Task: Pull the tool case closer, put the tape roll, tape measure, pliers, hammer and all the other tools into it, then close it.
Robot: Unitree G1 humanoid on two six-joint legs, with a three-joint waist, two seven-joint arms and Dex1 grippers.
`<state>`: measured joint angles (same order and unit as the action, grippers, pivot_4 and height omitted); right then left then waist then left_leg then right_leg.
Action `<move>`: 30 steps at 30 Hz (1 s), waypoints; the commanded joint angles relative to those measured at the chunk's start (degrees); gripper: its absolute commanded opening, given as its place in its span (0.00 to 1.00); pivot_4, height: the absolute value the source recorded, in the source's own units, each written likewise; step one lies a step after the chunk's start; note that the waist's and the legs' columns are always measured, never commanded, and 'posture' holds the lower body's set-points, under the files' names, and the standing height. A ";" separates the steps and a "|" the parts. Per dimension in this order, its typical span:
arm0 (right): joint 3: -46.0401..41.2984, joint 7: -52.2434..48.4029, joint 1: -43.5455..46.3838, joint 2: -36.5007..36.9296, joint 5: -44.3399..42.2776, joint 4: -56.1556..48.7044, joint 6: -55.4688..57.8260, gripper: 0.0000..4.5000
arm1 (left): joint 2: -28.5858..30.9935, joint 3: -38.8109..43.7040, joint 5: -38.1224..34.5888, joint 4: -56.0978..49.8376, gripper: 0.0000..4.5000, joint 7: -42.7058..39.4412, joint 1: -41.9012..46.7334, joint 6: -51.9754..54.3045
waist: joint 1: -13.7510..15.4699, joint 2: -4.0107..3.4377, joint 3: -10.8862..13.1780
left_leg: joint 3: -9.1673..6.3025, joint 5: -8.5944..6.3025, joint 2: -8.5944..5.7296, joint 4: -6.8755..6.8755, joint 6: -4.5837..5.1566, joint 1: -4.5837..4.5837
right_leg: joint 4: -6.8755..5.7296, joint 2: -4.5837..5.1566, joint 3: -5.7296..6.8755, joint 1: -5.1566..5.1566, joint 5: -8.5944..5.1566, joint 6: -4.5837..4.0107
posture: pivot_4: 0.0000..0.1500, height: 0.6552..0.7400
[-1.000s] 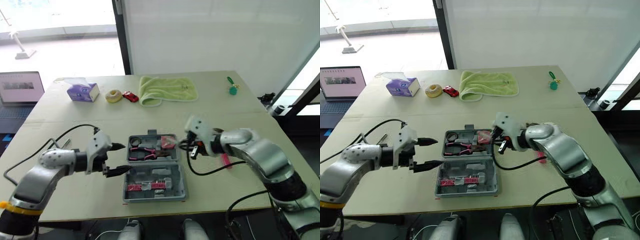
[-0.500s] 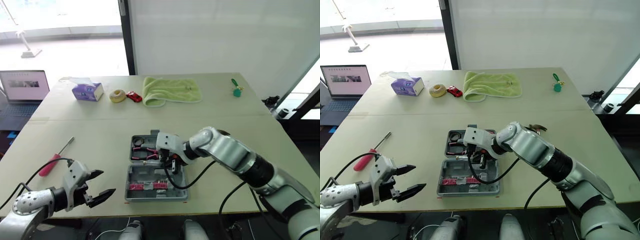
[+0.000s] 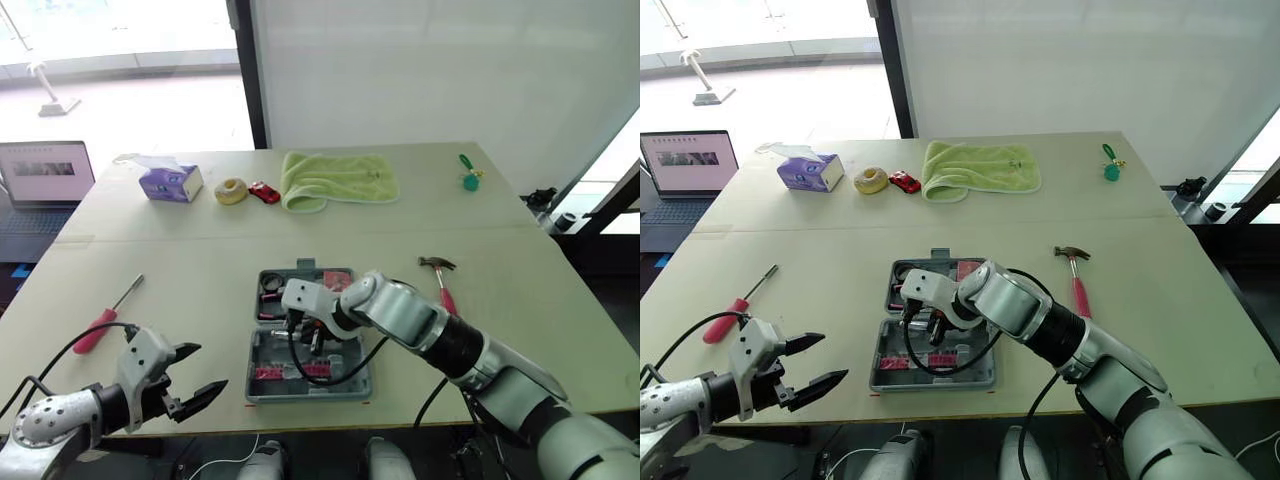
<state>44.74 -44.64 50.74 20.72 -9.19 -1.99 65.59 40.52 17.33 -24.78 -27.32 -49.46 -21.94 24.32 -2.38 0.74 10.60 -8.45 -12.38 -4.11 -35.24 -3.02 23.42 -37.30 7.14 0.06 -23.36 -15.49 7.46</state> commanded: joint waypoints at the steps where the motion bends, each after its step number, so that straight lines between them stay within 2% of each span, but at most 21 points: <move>1: 1.06 0.44 1.53 -1.24 2.17 0.96 -1.87 0.00 | 0.30 1.38 -0.31 -0.62 1.00 0.22 0.34 -1.14 | -0.01 0.00 0.00 | 0.01 0.00 0.00 0.00 0.00 0.00 | 0.00 0.00 0.00 0.00 0.00 0.00 | 1.00 0.97; 11: 2.31 -0.11 2.64 -4.83 5.53 3.07 -8.41 0.00 | -0.22 0.92 0.44 0.73 1.00 0.22 -0.18 -2.22 | -0.15 0.00 0.00 | 0.08 0.00 0.06 0.03 0.00 -0.01 | 0.00 -0.07 -0.07 -0.06 0.03 -0.04 | 1.00 0.97; 30: 5.71 -4.97 3.82 -4.89 13.20 4.42 -14.48 0.00 | -0.89 -1.33 2.23 3.14 1.00 0.47 0.24 -4.41 | -0.12 0.00 0.00 | 0.10 0.00 0.08 0.06 -0.01 -0.01 | 0.00 -0.10 -0.10 -0.09 0.03 -0.04 | 1.00 0.97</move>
<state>49.82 -48.89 52.92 15.92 2.74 2.59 52.77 39.80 16.39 -22.96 -23.86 -49.14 -21.77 20.88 -2.50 0.74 10.60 -8.35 -12.38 -4.02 -35.17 -3.03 23.41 -37.30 7.04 -0.04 -23.45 -15.46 7.41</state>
